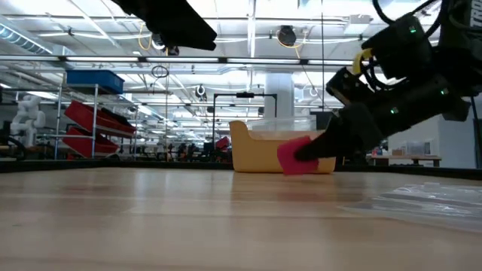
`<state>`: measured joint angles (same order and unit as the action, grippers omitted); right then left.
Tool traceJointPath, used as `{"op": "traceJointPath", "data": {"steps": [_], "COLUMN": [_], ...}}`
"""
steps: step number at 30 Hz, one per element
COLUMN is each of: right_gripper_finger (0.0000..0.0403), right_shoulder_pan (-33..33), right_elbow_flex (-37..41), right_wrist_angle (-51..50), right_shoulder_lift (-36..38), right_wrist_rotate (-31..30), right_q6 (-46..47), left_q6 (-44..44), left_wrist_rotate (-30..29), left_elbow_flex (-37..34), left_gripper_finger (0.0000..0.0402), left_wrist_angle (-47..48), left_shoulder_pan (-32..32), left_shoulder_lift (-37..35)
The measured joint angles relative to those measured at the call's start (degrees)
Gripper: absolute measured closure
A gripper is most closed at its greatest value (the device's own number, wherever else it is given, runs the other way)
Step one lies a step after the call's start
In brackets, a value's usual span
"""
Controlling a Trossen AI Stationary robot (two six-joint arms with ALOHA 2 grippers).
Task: Roll bandage
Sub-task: Roll the red bandage
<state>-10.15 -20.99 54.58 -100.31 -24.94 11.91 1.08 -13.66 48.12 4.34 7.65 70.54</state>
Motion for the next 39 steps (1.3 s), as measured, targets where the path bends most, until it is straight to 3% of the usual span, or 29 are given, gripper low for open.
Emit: {"op": "traceJointPath", "data": {"steps": [4, 10, 14, 19, 22, 32, 39], "right_gripper_finger": [0.0397, 0.0397, 0.0397, 0.0397, 0.0387, 0.0367, 0.0266], "right_shoulder_pan": [1.34, 2.9, 5.67, 11.3, 14.03, 15.96, 14.86], "right_elbow_flex": [-6.33, -27.26, -39.05, -46.04, -46.31, -46.36, -46.97], "right_wrist_angle": [-17.94, -65.59, -82.83, -89.7, -91.58, -96.82, -95.02], "right_shoulder_lift": [3.97, 6.33, 5.7, 3.99, 2.04, -2.64, -2.37], "right_wrist_rotate": [6.23, 9.13, 15.04, 29.46, 33.29, 34.4, 33.92], "right_q6": [-0.42, -4.76, -9.73, -19.3, -23.27, -27.71, -25.8], "left_q6": [0.0, -0.02, 0.0, 1.36, 2.45, 1.61, 3.08], "left_wrist_rotate": [-0.14, -0.15, -0.15, -0.15, -0.19, -0.3, -0.34], "left_elbow_flex": [-0.02, -0.02, -0.02, -0.04, -0.07, -0.09, -0.09], "left_gripper_finger": [0.0202, 0.0203, 0.0203, 0.0203, 0.0203, 0.0203, 0.0203], "left_wrist_angle": [-0.16, -0.4, -0.34, -0.49, -0.79, -0.98, -0.99], "left_shoulder_pan": [-0.04, -0.04, -0.04, -0.04, -0.04, -0.04, -0.04], "left_shoulder_lift": [0.07, 0.07, 0.07, 0.07, 0.07, 0.09, 0.09]}}
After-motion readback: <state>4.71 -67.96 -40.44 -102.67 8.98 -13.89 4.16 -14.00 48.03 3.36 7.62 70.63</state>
